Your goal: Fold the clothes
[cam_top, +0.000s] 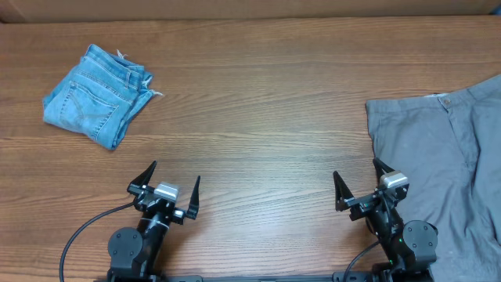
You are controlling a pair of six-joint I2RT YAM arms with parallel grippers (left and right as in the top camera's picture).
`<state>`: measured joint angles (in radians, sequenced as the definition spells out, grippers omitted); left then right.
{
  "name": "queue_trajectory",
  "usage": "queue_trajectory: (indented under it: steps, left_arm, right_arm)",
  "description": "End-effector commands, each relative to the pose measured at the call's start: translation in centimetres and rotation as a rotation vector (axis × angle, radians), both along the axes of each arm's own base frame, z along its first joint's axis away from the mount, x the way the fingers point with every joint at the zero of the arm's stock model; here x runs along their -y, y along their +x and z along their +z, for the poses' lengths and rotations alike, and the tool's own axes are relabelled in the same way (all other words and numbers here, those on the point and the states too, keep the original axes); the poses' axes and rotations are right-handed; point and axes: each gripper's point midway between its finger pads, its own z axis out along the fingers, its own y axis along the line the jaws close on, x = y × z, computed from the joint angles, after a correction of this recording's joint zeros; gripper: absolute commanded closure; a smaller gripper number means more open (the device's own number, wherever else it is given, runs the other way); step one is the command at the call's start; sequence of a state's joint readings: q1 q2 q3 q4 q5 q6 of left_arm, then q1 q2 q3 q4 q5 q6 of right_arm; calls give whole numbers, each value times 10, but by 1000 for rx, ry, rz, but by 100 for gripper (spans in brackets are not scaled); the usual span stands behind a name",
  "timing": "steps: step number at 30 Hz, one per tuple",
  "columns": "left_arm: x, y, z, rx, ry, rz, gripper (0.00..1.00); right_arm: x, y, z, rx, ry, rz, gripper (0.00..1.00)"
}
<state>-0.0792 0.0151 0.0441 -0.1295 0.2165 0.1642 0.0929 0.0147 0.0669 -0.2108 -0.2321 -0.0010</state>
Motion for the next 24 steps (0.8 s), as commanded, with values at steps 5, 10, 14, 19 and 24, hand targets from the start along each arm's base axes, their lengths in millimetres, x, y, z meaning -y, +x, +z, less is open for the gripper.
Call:
queue_trajectory:
  steps: [5,10,14,19,24]
  left_arm:
    - [3,-1,-1,5,-9,-15,0]
    - [3,-1,-1,5,-9,-15,0]
    - [3,-1,-1,5,-9,-15,0]
    - [3,-1,-1,5,-9,-15,0]
    - [3,-1,-1,5,-9,-15,0]
  right_arm:
    - [0,-1,3,16,-1,3,0]
    - [0,-1,3,16,-1,3,0]
    - [0,-1,3,16,-1,3,0]
    - [0,-1,3,16,-1,3,0]
    - [0,-1,3,16,-1,3,0]
